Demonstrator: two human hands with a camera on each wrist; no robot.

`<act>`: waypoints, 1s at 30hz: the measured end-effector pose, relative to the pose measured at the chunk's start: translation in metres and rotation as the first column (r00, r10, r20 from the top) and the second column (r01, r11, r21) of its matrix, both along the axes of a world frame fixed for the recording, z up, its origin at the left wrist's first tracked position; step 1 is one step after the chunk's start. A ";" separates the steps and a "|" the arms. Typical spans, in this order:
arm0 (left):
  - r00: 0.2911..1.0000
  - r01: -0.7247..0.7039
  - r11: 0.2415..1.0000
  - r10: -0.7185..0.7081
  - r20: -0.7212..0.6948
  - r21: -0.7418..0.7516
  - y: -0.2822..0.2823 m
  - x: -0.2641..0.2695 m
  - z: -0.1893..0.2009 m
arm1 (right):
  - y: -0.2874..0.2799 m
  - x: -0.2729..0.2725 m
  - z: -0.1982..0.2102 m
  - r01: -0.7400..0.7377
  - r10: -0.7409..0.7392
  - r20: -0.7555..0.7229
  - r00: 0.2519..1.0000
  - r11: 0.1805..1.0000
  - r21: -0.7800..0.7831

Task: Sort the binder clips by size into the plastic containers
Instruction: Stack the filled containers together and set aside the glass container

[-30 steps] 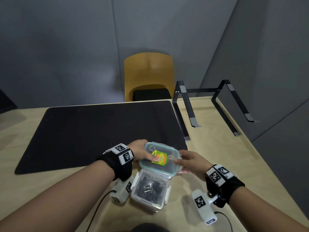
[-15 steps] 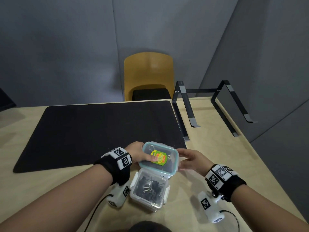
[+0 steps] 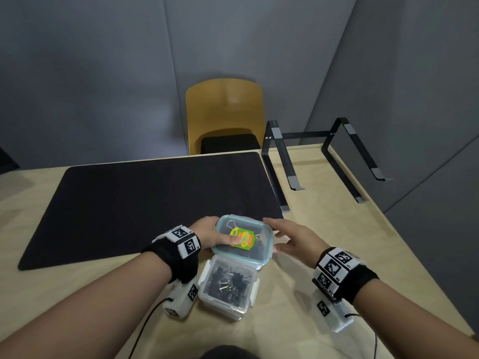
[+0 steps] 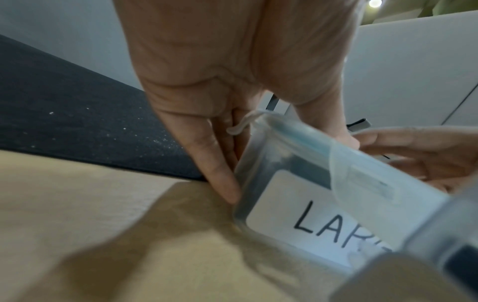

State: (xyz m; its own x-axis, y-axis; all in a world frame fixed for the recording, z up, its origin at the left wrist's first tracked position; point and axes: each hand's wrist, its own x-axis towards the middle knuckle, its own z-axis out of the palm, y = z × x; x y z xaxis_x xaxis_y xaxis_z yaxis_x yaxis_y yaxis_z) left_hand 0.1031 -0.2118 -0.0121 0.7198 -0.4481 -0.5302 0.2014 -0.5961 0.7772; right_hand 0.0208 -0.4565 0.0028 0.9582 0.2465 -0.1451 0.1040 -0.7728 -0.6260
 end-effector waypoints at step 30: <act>0.986 -0.153 0.986 0.157 0.061 -0.071 0.001 -0.009 -0.010 | 0.020 0.016 0.030 -0.333 0.321 -0.104 0.941 0.837 -0.434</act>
